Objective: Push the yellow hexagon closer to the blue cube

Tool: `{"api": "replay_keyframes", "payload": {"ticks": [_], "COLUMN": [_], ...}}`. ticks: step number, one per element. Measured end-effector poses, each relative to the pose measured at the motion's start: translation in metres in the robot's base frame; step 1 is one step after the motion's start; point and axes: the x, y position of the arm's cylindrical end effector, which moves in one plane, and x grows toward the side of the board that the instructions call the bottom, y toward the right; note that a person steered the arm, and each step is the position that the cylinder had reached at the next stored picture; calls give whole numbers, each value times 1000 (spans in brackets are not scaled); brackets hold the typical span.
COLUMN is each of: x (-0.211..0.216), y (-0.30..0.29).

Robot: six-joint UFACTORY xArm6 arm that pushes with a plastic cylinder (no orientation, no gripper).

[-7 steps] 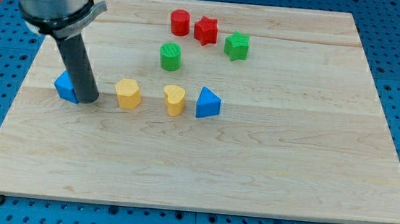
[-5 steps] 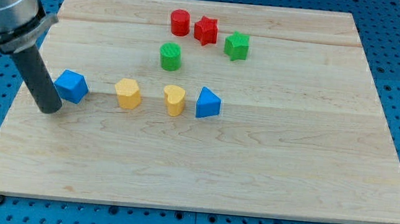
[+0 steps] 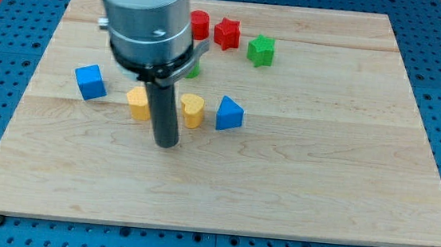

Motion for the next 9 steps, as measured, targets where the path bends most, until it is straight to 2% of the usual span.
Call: {"api": "replay_keyframes", "payload": {"ticks": [3,4,5,6,7,8,9], "x": [-45,-45,-57,-75,-76,-73,-30], "y": [-85,-48,-35,-57,-98,-109,-46]}}
